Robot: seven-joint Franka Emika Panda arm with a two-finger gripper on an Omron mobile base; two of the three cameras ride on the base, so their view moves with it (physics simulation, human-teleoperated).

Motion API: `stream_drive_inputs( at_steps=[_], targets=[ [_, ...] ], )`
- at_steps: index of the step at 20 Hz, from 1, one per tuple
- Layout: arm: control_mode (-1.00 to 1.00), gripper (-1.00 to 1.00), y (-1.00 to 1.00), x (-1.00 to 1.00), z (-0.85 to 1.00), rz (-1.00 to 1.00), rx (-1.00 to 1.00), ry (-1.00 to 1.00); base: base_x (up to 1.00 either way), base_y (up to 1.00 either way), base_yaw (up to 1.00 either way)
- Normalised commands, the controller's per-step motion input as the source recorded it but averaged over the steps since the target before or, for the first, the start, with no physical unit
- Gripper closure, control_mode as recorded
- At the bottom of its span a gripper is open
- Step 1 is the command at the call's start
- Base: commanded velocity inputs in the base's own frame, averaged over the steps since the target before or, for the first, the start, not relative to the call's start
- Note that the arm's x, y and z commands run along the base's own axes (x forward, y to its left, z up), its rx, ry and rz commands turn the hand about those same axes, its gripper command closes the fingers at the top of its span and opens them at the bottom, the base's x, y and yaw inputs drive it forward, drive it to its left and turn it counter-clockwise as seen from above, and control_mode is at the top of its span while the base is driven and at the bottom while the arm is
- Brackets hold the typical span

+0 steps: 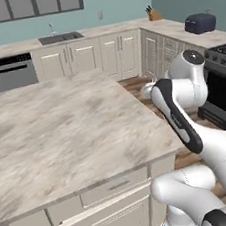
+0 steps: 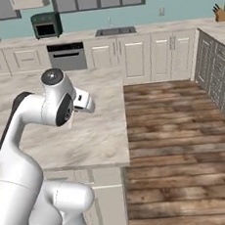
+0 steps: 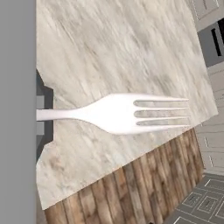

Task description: Take the fork and place it on the left side of the plate. Then take the spoon and place it on the right side of the plate. Make sure they're directly next to the plate.

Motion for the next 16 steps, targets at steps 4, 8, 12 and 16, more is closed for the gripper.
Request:
stream_drive_inputs(
  at_steps=[4, 8, 12, 16],
  targets=[
    [1.0, 1.0, 0.0, 0.0, 0.0, 0.0, 0.0, 0.0, -0.61, 1.0, 0.21],
    [1.0, 1.0, 0.0, 0.0, 0.0, 0.0, 0.0, 0.0, -0.65, 1.0, 0.22],
    [1.0, 1.0, 0.0, 0.0, 0.0, 0.0, 0.0, 0.0, -0.61, 1.0, 0.22],
    [1.0, 1.0, 0.0, 0.0, 0.0, 0.0, 0.0, 0.0, -0.51, 1.0, 0.22]
  ],
)
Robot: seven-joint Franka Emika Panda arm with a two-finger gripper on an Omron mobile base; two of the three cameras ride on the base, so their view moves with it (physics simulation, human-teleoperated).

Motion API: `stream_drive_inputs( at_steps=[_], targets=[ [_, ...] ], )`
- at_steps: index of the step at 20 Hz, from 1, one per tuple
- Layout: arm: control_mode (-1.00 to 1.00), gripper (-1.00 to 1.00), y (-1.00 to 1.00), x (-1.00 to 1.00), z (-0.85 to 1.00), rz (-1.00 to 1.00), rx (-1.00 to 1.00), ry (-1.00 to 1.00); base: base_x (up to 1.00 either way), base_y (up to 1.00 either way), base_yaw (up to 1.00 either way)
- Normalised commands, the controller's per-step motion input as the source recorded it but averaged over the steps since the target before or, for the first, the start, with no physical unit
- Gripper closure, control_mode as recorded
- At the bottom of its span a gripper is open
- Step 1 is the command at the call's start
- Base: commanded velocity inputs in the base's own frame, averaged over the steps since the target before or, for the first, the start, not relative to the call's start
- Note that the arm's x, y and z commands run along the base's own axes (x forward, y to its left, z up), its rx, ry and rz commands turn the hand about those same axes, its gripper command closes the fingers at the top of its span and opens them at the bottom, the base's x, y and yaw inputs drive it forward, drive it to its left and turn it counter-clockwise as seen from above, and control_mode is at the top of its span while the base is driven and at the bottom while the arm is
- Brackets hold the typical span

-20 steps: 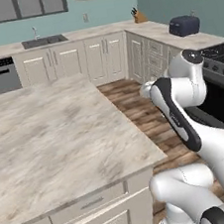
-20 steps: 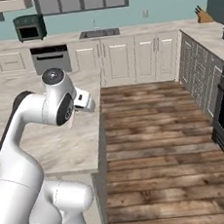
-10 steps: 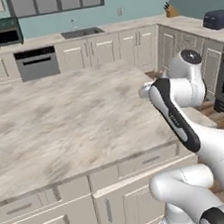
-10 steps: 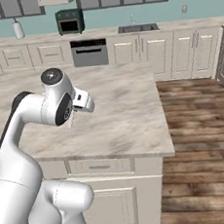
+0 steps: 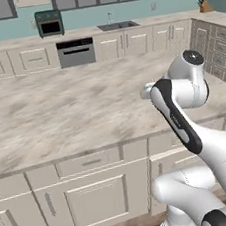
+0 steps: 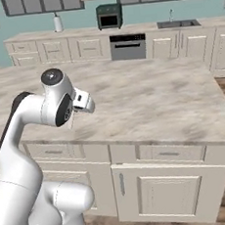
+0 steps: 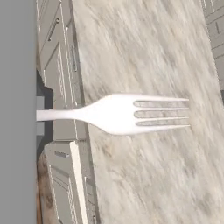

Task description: Take the fork and place it on the left side of the plate. Then take the spoon and place it on the right side of the plate. Make sure they're directly next to the plate.

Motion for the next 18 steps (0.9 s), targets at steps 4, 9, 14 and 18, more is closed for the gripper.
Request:
stream_drive_inputs(
  at_steps=[4, 9, 14, 18],
  targets=[
    [1.0, 1.0, 0.0, 0.0, 0.0, 0.0, 0.0, 0.0, -0.29, 1.0, 0.18],
    [1.0, 1.0, 0.0, 0.0, 0.0, 0.0, 0.0, 0.0, -0.16, 1.0, 0.15],
    [1.0, 1.0, 0.0, 0.0, 0.0, 0.0, 0.0, 0.0, -0.12, 1.0, 0.14],
    [1.0, 1.0, 0.0, 0.0, 0.0, 0.0, 0.0, 0.0, -0.06, 1.0, 0.1]
  ],
)
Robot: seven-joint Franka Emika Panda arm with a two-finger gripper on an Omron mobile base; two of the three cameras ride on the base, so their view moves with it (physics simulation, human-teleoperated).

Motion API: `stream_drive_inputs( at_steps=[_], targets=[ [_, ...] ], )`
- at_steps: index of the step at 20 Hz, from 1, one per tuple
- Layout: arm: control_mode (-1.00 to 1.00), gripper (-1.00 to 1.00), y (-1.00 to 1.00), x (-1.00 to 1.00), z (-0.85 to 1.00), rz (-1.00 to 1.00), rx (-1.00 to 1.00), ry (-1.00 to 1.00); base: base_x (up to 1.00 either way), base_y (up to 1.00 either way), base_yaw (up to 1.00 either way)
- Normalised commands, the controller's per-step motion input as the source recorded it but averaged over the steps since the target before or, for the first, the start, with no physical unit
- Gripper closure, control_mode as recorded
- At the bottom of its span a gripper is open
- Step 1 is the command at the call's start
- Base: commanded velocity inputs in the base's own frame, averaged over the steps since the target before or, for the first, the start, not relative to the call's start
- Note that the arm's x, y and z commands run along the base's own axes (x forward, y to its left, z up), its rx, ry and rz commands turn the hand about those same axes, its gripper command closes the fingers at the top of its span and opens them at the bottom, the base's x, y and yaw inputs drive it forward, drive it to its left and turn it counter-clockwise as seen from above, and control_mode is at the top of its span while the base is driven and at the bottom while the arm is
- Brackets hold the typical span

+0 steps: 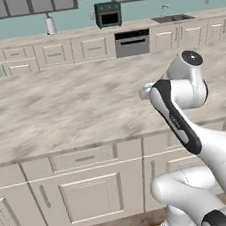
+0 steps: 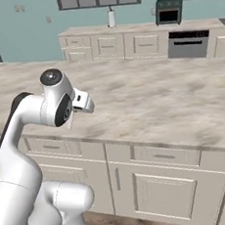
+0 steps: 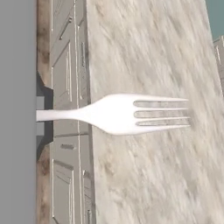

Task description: Take the fork and place it on the left side of the plate. Then take the spoon and place it on the right side of the plate. Make sure they're directly next to the plate.

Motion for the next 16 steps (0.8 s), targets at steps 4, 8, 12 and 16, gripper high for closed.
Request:
stream_drive_inputs(
  at_steps=[4, 8, 12, 16],
  targets=[
    [1.0, 1.0, 0.0, 0.0, 0.0, 0.0, 0.0, 0.0, 0.0, 1.0, 0.06],
    [1.0, 1.0, 0.0, 0.0, 0.0, 0.0, 0.0, 0.0, 0.0, 1.0, 0.04],
    [1.0, 1.0, 0.0, 0.0, 0.0, 0.0, 0.0, 0.0, 0.0, 1.0, 0.0],
    [1.0, 1.0, 0.0, 0.0, 0.0, 0.0, 0.0, 0.0, 0.0, 1.0, 0.0]
  ],
)
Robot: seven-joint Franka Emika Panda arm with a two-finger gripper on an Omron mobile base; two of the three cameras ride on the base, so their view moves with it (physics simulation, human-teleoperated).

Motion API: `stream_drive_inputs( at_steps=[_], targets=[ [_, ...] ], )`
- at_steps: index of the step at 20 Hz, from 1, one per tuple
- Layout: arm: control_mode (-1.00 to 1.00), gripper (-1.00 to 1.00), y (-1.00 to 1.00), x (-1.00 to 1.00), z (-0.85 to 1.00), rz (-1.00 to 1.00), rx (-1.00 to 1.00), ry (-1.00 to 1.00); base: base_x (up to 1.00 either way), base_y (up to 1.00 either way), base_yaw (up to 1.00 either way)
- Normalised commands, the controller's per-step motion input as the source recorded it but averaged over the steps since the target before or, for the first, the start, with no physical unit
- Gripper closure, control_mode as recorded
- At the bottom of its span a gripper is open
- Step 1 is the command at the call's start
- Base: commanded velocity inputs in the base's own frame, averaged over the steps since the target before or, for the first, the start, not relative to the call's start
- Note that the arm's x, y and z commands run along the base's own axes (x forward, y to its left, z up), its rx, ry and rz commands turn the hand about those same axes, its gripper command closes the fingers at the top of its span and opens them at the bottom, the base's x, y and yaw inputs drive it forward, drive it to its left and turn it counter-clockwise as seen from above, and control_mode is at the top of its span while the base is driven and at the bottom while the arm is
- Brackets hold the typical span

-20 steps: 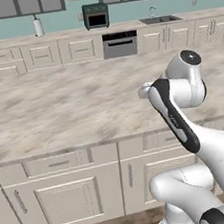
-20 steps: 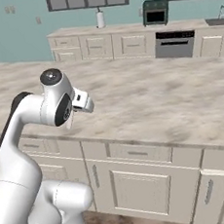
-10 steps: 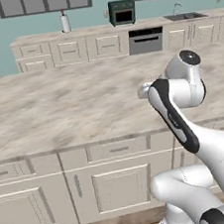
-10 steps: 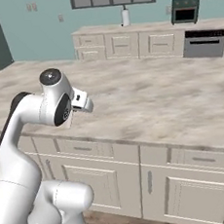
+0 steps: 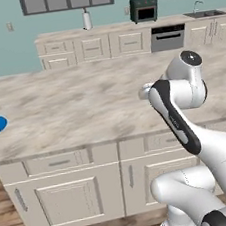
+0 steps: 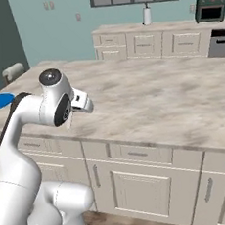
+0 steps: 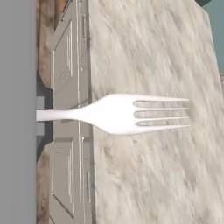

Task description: Take the fork and place it on the left side of the plate. Then take the spoon and place it on the right side of the plate. Make sure they're directly next to the plate.

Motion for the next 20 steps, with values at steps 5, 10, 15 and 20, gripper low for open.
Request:
stream_drive_inputs(
  at_steps=[5, 10, 15, 20],
  targets=[
    [1.0, 1.0, 0.0, 0.0, 0.0, 0.0, 0.0, 0.0, 0.11, 1.0, -0.03],
    [1.0, 1.0, 0.0, 0.0, 0.0, 0.0, 0.0, 0.0, 0.17, 1.0, -0.08],
    [1.0, 1.0, 0.0, 0.0, 0.0, 0.0, 0.0, 0.0, 0.17, 1.0, -0.13],
    [1.0, 1.0, 0.0, 0.0, 0.0, 0.0, 0.0, 0.0, 0.15, 1.0, -0.17]
  ],
)
